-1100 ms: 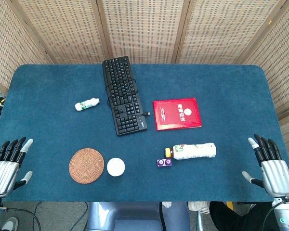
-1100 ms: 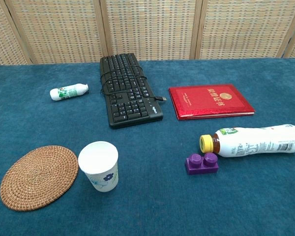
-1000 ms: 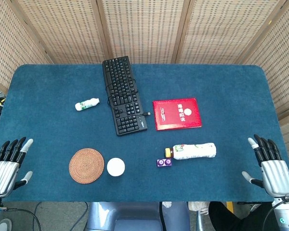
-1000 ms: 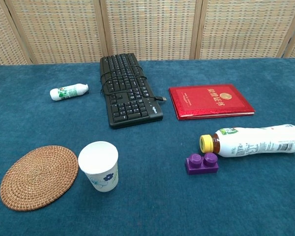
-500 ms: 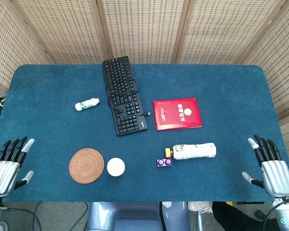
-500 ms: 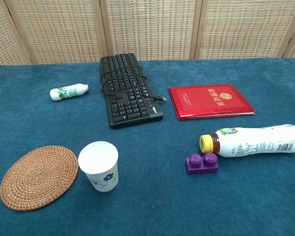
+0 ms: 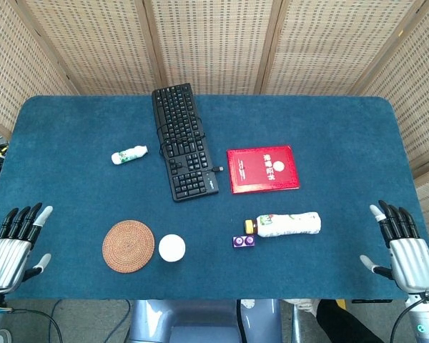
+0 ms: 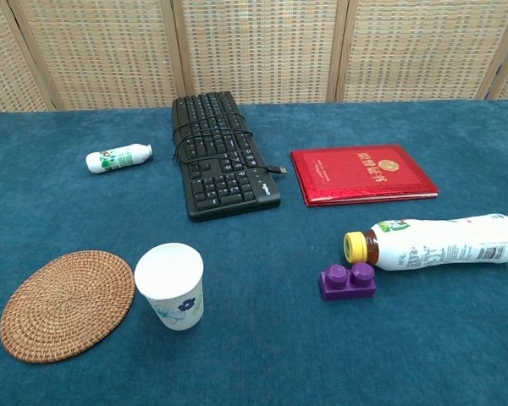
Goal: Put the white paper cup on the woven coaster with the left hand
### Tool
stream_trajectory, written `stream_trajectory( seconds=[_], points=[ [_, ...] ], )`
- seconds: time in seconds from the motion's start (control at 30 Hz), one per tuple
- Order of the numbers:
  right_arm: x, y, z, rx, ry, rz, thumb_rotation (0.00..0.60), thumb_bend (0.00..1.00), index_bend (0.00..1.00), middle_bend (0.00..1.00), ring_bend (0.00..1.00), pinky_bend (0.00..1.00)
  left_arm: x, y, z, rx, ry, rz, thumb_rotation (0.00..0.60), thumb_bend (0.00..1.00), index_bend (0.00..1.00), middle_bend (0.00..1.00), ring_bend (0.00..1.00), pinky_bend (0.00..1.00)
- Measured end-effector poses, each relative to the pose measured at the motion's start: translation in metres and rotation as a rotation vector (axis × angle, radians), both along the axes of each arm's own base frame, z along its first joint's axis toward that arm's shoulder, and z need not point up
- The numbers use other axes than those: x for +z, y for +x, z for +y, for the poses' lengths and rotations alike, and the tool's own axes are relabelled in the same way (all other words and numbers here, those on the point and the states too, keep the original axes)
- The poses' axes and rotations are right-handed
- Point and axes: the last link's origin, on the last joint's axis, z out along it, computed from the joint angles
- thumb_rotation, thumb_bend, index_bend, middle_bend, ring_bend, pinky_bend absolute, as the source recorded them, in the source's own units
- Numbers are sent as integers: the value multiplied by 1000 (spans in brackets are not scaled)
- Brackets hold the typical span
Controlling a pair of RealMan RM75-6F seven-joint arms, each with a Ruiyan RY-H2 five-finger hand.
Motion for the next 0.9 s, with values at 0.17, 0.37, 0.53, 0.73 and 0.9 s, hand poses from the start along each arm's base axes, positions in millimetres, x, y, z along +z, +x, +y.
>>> stream_trajectory(
  seconds=[0.17,0.37,0.53,0.73,0.9],
  points=[
    [-1,-1,0,-4,3,-2,600,81,40,0,0,0,1,2,2,-21,4,-11,600,282,0,0,0,0],
    [-3,-2,-1,-11,11,1,600,81,40,0,0,0,4,6,9,-111,-13,2,600,282,0,0,0,0],
    [-6,-1,-2,-12,21,8,600,82,40,0,0,0,7,13,21,-244,-39,25,600,279,0,0,0,0],
    [-8,-1,-3,-21,25,13,600,81,41,0,0,0,7,23,39,-365,-110,-30,600,276,0,0,0,0],
    [-9,-3,-4,-27,33,11,600,81,41,0,0,0,-3,33,62,-489,-214,-51,600,276,0,0,0,0]
  ],
)
